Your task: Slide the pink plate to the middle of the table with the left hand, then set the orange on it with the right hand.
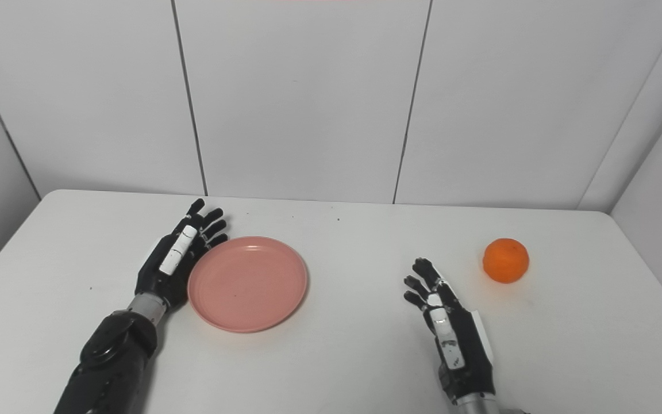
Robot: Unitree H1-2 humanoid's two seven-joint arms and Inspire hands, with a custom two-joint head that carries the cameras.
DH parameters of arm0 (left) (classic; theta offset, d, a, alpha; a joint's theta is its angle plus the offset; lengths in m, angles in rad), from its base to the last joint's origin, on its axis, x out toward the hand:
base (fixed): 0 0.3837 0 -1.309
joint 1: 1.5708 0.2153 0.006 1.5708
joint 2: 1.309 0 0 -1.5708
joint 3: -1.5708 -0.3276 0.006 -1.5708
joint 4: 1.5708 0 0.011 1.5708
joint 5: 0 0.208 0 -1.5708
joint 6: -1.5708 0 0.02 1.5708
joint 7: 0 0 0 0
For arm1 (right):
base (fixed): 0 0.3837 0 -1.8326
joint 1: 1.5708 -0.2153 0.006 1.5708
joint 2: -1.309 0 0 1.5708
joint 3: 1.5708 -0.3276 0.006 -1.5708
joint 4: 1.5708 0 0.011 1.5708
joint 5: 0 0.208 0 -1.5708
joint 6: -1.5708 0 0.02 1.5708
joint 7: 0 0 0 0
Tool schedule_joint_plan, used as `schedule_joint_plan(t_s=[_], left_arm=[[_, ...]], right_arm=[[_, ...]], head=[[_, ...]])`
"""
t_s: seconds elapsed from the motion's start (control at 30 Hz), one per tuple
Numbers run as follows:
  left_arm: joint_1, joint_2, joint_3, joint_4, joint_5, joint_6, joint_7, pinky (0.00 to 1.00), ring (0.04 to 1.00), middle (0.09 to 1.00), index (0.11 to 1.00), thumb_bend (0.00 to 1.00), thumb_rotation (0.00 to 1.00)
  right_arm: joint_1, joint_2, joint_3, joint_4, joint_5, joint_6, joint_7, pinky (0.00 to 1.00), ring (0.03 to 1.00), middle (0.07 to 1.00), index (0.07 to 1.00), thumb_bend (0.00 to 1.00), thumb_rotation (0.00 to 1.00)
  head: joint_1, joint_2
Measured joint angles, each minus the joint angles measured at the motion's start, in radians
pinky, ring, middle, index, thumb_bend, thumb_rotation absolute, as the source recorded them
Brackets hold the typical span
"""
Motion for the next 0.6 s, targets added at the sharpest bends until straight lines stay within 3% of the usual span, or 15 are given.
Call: schedule_joint_plan(t_s=[0.6], left_arm=[[-0.011, -0.04, -0.001, 0.014, -0.009, -0.003, 0.001, 0.98, 0.954, 0.971, 1.0, 0.8, 0.56]], right_arm=[[-0.015, 0.055, 0.022, 0.013, -0.042, -0.001, -0.014, 0.85, 0.866, 0.907, 0.874, 0.89, 0.87]], head=[[-0.114, 0.0]])
